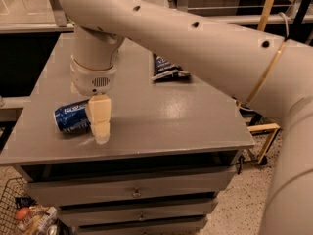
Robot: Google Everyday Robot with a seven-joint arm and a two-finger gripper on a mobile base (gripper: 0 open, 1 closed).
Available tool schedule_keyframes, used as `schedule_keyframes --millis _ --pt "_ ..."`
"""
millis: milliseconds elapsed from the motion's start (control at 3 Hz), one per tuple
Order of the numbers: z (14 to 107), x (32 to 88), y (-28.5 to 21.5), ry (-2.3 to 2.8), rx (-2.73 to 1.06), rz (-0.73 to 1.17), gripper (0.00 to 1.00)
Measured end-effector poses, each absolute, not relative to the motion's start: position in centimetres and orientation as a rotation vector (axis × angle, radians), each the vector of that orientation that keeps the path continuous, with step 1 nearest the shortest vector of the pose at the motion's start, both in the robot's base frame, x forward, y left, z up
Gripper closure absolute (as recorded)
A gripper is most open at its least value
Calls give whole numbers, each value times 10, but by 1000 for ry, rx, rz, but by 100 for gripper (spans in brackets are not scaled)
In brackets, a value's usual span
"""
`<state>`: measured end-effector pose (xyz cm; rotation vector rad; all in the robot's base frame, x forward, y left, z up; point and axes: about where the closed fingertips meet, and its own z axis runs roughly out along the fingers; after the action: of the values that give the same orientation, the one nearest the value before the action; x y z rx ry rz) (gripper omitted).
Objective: Pick pepsi can
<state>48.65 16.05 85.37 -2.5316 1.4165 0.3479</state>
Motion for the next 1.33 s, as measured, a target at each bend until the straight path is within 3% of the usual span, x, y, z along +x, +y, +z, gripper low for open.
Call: schedule_keyframes --millis 333,1333 --pt "844 486 168 1408 -2558 359 19" --pt "846 494 171 1369 -2494 474 88"
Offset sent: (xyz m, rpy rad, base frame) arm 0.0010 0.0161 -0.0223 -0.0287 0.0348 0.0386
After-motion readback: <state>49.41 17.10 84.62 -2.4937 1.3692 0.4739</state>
